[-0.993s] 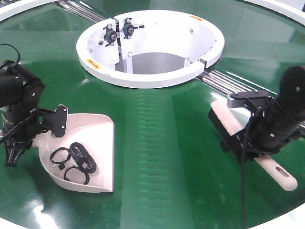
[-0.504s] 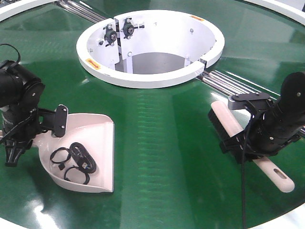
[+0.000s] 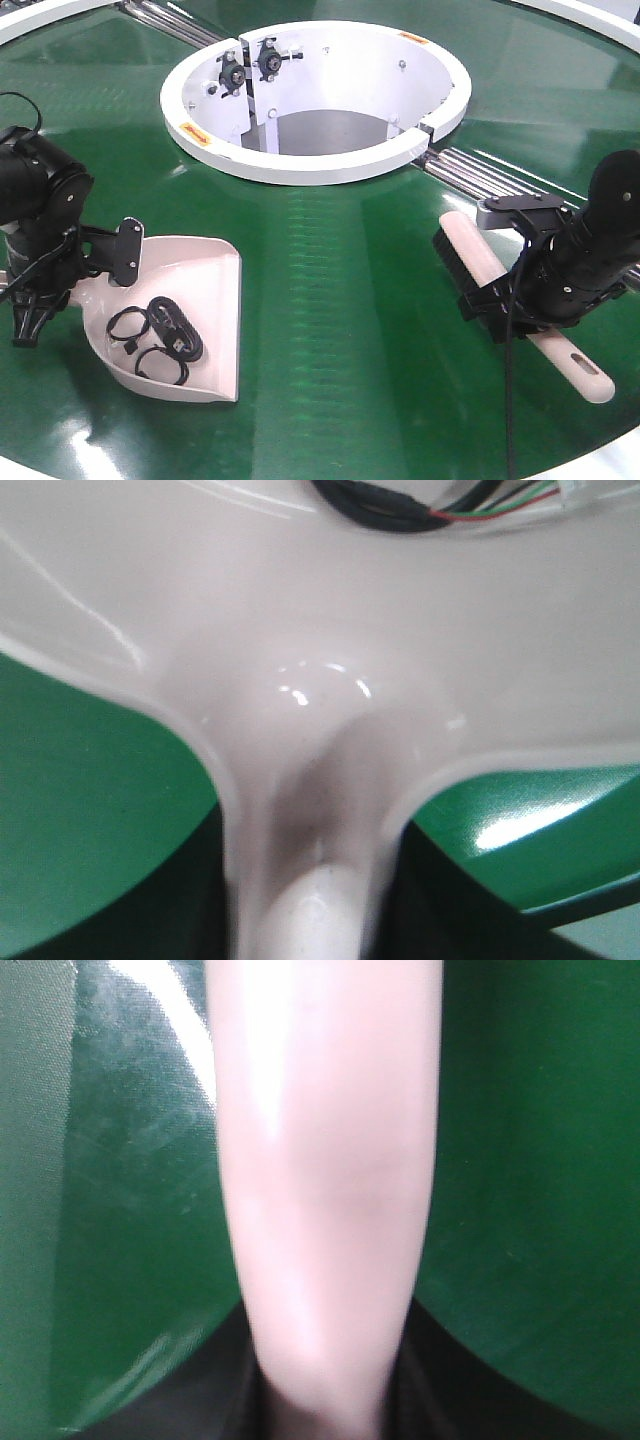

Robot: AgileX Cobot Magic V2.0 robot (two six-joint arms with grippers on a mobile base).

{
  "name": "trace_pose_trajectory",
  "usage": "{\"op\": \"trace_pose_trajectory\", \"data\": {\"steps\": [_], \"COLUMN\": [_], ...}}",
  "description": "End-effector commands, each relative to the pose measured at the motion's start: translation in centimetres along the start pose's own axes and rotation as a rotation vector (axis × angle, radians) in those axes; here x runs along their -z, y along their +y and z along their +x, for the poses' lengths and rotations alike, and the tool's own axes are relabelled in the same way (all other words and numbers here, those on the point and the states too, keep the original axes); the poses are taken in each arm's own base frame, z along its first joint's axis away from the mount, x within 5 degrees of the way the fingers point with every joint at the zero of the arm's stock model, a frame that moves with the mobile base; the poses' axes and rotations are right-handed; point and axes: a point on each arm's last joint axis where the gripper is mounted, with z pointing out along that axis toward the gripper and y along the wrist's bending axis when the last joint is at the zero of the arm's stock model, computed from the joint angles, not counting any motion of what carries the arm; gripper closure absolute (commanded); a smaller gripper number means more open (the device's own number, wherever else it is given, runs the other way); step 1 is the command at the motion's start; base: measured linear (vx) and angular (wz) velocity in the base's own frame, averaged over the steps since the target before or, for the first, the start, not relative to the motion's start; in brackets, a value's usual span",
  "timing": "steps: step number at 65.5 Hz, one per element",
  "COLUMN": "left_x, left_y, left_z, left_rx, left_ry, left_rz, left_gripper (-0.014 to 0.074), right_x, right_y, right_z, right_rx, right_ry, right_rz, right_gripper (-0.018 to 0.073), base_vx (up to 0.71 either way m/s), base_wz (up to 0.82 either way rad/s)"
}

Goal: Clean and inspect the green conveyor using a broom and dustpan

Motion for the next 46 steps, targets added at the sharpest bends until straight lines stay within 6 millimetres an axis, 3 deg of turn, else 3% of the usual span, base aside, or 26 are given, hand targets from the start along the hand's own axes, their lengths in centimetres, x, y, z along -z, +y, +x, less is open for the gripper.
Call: {"op": "trace_pose_trajectory", "data": {"steps": [1,21,46], "left_x": [2.2,2.4,2.3], "left_y": [0.7,1.1,0.2], "left_z": [0.6,-0.3,-0.7], "left_rx": [0.035,0.076,0.149], "left_ry": [-0.024,-0.136,-0.191], "left_rz": [-0.096,-0.137,-0.032], "left_gripper": [0.0603,0.0603,0.0591], "right_x": [1.8,1.8,1.8], "right_y": [0.0,0.0,0.0], "right_z": [-0.4,-0.5,-0.5], "right_rx": [0.009,0.013,0.014], "right_ry": [-0.084,-0.099,-0.098], "right_rz": [-0.002,0.004,0.006], "right_gripper": [0.056,0.056,0.056], "base_vx": [0.0,0.0,0.0], "base_wz": [0.0,0.0,0.0]}}
